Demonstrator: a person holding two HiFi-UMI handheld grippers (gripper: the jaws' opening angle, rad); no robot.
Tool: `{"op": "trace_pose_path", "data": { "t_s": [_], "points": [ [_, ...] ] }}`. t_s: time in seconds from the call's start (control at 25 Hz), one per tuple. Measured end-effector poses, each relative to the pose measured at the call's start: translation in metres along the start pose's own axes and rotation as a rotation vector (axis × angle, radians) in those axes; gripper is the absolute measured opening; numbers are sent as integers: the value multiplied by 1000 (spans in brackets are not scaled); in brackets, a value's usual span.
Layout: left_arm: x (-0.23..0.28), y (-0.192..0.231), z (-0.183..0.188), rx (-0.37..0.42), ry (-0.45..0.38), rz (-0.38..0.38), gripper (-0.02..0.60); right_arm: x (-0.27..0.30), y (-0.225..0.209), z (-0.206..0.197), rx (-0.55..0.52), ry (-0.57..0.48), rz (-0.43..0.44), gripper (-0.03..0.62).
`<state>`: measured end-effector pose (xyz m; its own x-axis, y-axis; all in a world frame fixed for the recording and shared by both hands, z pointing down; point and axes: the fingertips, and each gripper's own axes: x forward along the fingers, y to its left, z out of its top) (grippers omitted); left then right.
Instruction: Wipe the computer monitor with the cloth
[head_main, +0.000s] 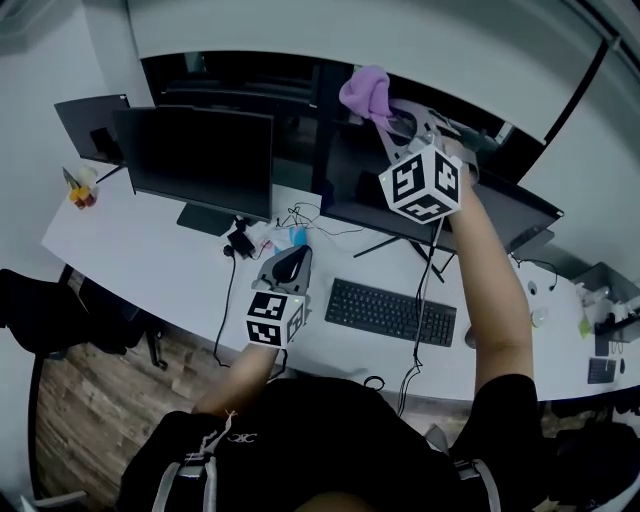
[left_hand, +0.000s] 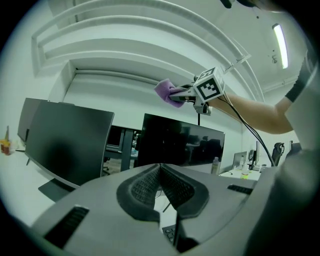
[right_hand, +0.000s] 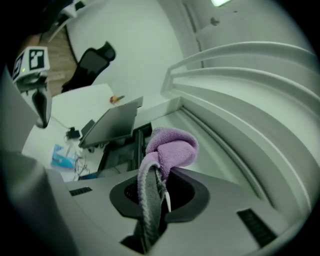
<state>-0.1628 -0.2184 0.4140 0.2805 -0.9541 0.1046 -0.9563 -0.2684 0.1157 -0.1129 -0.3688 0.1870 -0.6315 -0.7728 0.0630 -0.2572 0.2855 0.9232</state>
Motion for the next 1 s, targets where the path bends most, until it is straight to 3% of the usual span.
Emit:
{"op": "trace_pose_path", "data": {
  "t_s": [0.16,0.28,0.6,0.76,1.0],
  "points": [
    [-1,14,2,2,-8,-5,14,31,5,-15,-387,125,5,72],
    [-2,26,1,-8,-13,-5,14,48,23,-26,-555,187,74,72],
    [6,35,-6,25,-11,-71,14,80,47,-22,-752,263,149,72],
    [11,48,-8,-4,-13,-101,14,91,51,-16,-859,274,155,74],
    [17,62,-6,-22,-21,-135,14,94,60,-30,-888,349,237,75]
  ]
}}
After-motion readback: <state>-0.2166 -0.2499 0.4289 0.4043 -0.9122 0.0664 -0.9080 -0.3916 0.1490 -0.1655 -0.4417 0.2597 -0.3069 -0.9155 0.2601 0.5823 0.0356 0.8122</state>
